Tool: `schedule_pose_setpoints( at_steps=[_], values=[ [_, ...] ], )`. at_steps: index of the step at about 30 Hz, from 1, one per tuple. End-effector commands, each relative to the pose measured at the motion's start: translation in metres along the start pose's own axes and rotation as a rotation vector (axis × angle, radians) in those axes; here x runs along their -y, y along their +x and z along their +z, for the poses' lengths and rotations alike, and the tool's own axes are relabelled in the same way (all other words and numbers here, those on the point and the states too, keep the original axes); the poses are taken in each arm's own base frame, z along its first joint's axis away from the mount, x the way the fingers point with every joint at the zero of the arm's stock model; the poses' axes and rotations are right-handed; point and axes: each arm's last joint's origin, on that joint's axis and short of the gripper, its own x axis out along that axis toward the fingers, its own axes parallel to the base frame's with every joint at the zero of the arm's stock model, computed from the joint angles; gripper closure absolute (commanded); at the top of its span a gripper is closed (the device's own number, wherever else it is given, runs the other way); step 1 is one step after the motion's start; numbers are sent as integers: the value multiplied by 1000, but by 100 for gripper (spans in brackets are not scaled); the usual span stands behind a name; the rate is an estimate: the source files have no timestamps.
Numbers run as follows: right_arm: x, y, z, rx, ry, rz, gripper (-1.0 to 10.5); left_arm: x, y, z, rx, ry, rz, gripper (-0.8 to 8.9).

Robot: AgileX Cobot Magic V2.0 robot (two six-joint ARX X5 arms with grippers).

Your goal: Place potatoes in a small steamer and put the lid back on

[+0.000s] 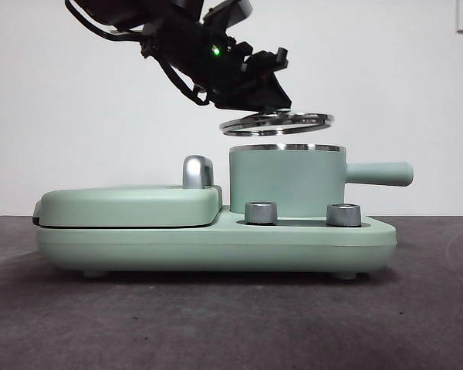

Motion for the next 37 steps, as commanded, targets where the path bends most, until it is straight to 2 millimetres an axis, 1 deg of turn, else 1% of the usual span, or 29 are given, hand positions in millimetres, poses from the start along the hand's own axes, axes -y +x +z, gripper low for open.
schedule_pose_setpoints(
  at_steps=[1, 10, 24, 31, 33, 37],
  values=[
    [-1, -1, 1, 3, 8, 5, 617, 6, 7, 9, 51, 68, -14, 804],
    [-1, -1, 0, -8, 13, 5, 617, 11, 18, -6, 15, 69, -32, 804],
    [-1, -1, -1, -20, 22, 4, 617, 11, 20, -9, 0, 65, -34, 804],
    [0, -1, -2, -32, 37, 3, 617, 11, 23, -15, -15, 60, -36, 802],
    [0, -1, -2, -32, 37, 3, 617, 11, 23, -15, -12, 61, -36, 761],
    [0, -1, -2, -32, 36, 3, 617, 12, 23, -14, -8, 60, -37, 615]
  ],
)
